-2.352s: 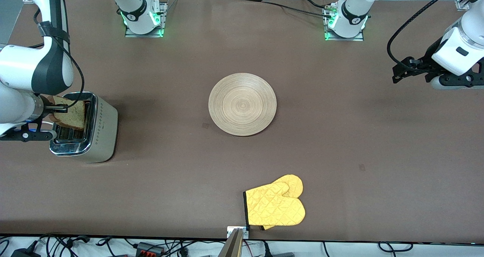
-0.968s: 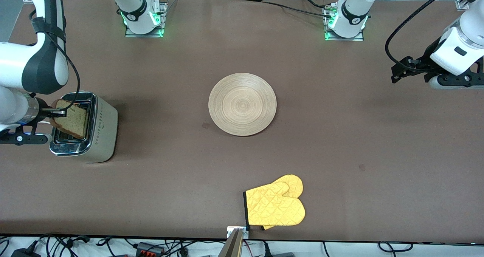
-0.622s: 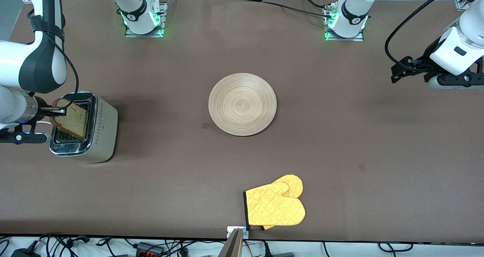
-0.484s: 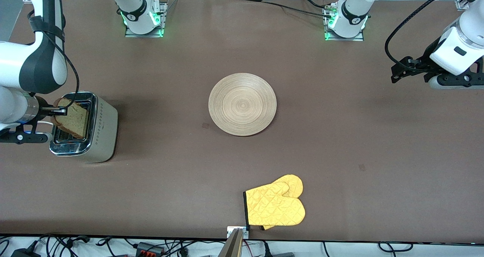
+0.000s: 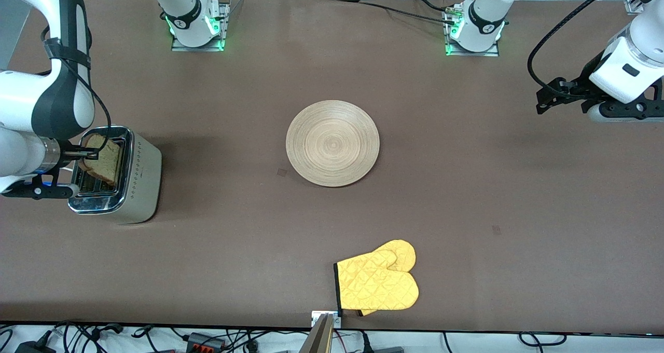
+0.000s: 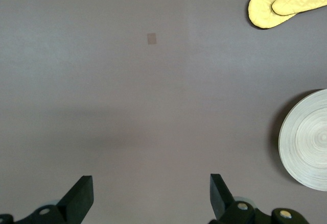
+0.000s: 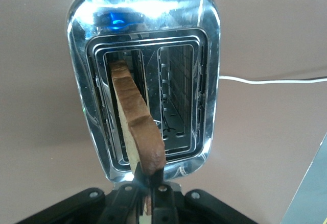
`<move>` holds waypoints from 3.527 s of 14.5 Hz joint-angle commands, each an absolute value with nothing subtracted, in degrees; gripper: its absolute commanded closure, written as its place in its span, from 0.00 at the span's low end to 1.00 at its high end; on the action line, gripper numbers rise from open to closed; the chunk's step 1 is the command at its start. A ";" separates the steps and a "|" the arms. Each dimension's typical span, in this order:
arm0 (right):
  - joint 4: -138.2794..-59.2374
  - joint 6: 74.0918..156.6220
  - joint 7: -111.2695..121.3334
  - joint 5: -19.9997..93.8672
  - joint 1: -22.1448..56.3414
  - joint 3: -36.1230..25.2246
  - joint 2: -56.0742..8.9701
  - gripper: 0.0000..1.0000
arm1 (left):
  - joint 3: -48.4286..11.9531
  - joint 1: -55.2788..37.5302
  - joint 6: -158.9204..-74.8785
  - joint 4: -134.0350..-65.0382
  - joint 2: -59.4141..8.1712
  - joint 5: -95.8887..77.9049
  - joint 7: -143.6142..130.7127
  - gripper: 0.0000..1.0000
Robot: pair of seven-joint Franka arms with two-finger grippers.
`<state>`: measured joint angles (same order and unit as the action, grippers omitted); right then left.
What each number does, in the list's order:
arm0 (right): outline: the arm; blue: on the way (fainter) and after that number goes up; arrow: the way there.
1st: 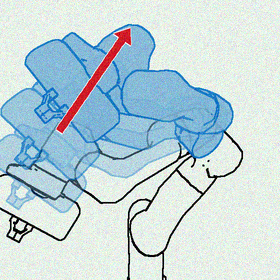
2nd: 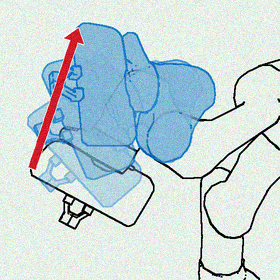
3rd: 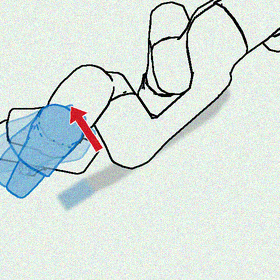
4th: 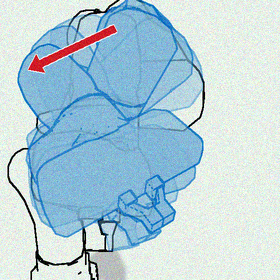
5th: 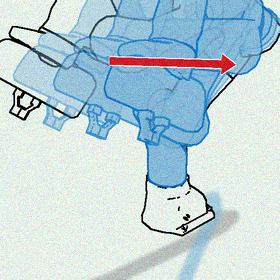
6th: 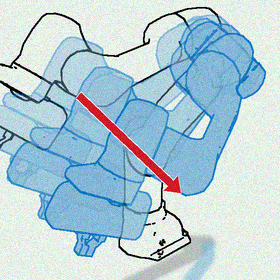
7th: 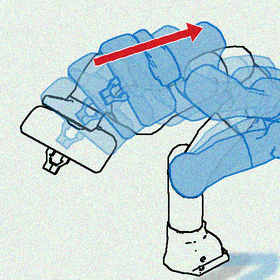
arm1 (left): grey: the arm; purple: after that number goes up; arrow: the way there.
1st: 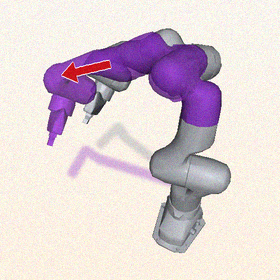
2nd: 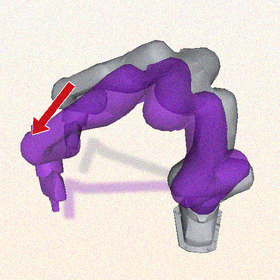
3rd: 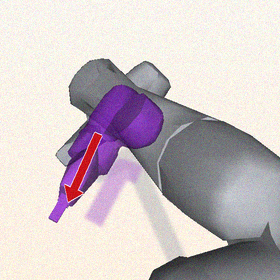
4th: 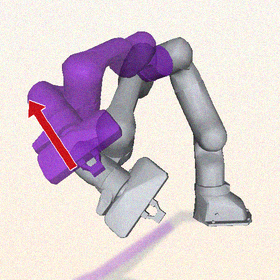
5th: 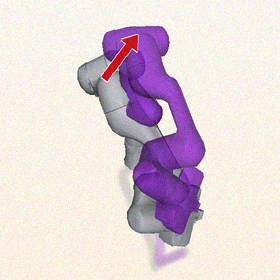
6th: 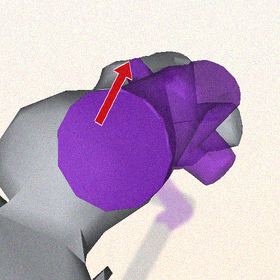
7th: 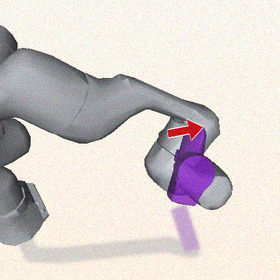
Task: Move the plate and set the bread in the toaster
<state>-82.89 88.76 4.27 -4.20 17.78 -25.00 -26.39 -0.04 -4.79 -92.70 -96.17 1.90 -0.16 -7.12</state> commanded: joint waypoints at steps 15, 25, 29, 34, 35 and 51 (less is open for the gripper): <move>-77.88 87.72 5.27 3.96 18.28 -24.52 -18.81 0.00 | -0.09 -4.83 -91.58 -95.19 1.93 -0.44 -6.50 0.00; -76.03 86.40 4.22 7.03 18.19 -24.52 -17.58 0.00 | -0.09 -4.83 -91.58 -95.19 1.93 -0.44 -6.50 0.00; -75.15 86.48 0.89 8.00 18.28 -24.35 -17.67 0.00 | -0.09 -4.83 -91.67 -95.19 1.93 -0.44 -6.50 0.00; -76.54 89.11 -0.26 6.08 5.49 -10.34 -14.95 0.00 | -0.09 -4.92 -91.67 -95.19 1.85 -0.44 -6.50 0.00; -77.25 90.08 -0.18 3.98 1.88 -6.37 -14.25 0.00 | -0.09 -4.92 -91.67 -95.19 1.93 -0.44 -6.50 0.00; -95.60 96.68 1.76 -0.61 -3.69 0.53 -1.69 0.00 | -0.09 -4.92 -91.58 -95.19 1.85 -0.44 -6.50 0.00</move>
<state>-87.92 94.41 1.07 0.29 -2.96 -0.41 -7.67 -0.07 -4.87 -92.70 -96.13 1.90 -0.16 -7.12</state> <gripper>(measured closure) 0.000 0.000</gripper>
